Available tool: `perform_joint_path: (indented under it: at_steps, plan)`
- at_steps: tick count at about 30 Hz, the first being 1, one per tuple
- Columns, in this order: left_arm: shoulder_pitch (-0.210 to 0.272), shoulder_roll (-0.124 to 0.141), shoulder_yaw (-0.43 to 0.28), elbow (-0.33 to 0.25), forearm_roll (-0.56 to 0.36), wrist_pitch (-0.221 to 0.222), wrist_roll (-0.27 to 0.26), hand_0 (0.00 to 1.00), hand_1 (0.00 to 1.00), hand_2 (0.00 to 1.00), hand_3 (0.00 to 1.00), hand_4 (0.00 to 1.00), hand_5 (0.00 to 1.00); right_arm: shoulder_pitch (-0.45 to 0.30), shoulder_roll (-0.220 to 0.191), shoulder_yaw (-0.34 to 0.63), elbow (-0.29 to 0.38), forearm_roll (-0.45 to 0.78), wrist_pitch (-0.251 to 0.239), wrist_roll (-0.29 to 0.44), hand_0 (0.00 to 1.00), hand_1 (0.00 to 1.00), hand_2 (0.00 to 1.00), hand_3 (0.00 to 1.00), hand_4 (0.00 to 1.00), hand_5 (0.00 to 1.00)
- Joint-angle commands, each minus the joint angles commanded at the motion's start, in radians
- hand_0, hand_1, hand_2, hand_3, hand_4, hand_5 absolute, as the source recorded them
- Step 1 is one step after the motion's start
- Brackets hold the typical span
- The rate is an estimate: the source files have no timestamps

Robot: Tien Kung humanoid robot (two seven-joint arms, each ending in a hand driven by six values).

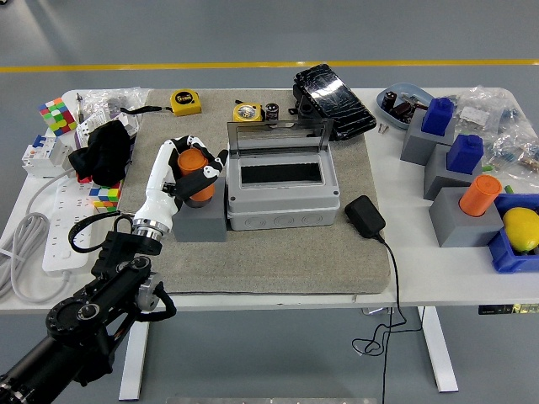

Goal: Fetch the battery,place it into the box,close the lid of the box

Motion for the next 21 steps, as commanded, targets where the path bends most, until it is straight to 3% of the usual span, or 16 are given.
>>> perform_joint_path:
  at_steps: [4,9,13,14,21]
  plan:
    - [-0.018,0.022,0.013,-0.074,0.112,-0.017,0.066,0.191,0.164,0.168,0.200,0.684,0.002,-0.001,-0.001,-0.003,0.000,0.002,0.000,0.000,0.562,0.595,0.572,0.546,0.923,0.478]
    - [-0.080,0.043,0.098,-0.134,0.262,-0.033,0.142,0.192,0.164,0.169,0.202,0.706,0.002,0.001,-0.002,-0.008,0.000,0.004,0.000,0.000,0.562,0.595,0.572,0.546,0.923,0.478]
    - [-0.137,0.038,0.160,-0.125,0.392,-0.023,0.208,0.192,0.164,0.169,0.202,0.706,0.002,0.005,-0.001,-0.010,0.001,0.003,0.000,0.001,0.562,0.595,0.572,0.546,0.923,0.478]
    - [-0.148,0.036,0.169,-0.118,0.422,-0.024,0.229,0.196,0.167,0.172,0.210,0.771,0.002,0.005,-0.002,-0.009,0.001,0.002,-0.001,0.001,0.563,0.595,0.572,0.546,0.923,0.477]
    - [-0.236,0.021,0.254,-0.067,0.610,-0.036,0.368,0.202,0.172,0.175,0.219,0.809,0.002,0.004,-0.004,-0.022,0.000,0.011,-0.001,-0.001,0.561,0.595,0.572,0.546,0.922,0.476]
